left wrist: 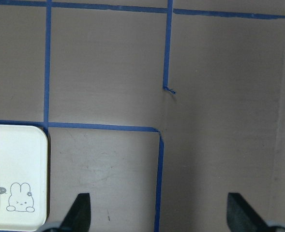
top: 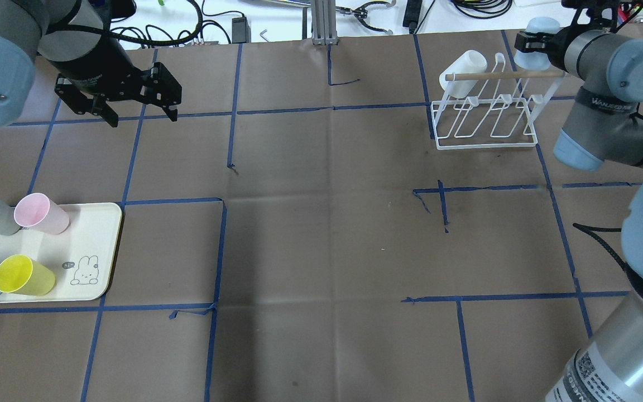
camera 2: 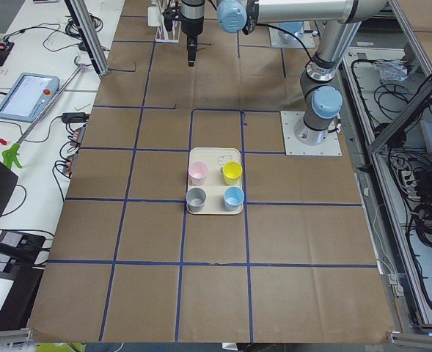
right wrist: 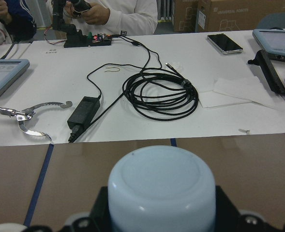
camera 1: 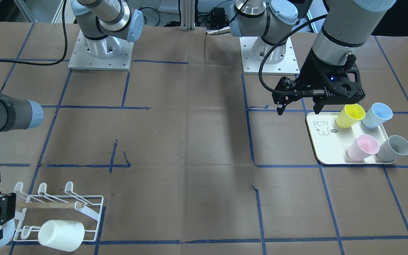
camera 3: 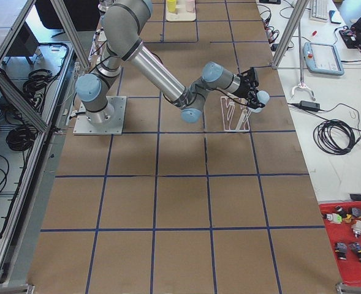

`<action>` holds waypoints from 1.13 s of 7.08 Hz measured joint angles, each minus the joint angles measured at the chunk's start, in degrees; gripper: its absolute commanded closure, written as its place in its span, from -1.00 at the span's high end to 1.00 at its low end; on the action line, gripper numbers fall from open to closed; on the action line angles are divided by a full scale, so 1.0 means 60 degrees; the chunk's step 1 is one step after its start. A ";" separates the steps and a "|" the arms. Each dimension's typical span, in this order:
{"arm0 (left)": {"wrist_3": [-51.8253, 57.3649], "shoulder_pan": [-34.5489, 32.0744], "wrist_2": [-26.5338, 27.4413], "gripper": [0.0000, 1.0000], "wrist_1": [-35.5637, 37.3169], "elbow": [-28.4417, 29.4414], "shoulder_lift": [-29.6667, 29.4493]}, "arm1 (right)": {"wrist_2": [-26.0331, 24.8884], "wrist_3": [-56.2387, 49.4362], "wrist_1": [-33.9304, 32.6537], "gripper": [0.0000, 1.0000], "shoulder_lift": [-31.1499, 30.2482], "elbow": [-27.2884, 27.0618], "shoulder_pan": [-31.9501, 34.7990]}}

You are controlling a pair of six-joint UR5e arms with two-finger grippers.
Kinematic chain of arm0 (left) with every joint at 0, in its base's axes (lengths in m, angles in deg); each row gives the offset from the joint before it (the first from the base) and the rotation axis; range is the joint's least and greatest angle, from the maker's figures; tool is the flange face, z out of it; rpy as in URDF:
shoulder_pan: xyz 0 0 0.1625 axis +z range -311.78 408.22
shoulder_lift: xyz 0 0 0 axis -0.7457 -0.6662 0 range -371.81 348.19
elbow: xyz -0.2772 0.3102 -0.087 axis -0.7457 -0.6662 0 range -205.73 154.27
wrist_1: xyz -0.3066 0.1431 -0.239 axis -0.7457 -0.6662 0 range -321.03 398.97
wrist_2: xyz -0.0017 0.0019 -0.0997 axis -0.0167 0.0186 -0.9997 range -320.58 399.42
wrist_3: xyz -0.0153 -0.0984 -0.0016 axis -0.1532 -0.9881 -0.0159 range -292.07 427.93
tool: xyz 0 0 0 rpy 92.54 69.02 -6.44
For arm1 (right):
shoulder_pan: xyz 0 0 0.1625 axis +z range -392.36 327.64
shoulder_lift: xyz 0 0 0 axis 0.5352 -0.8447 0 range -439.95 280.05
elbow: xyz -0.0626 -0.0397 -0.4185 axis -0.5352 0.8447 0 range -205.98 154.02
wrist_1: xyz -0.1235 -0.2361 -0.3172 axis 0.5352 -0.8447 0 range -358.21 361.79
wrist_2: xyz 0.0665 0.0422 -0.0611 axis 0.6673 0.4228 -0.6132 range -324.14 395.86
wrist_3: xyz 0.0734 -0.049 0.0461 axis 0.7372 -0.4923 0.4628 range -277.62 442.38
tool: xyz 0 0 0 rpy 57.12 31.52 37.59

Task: Transfer IKEA cup to right arm and place on rack

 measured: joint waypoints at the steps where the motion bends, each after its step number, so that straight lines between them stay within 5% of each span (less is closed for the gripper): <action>1: 0.0003 0.0000 -0.0006 0.99 0.0000 -0.0004 0.0000 | -0.0036 0.0016 0.0020 1.00 -0.0013 -0.0033 0.0003; 5: 0.0006 -0.0014 -0.0011 0.99 0.0009 -0.0014 0.0000 | -0.0044 0.0117 0.0228 1.00 -0.0498 -0.0021 0.0031; 8: 0.0007 -0.0015 -0.0011 0.99 0.0011 -0.0023 0.0007 | -0.0018 0.0133 0.2735 1.00 -0.2284 -0.0003 0.0229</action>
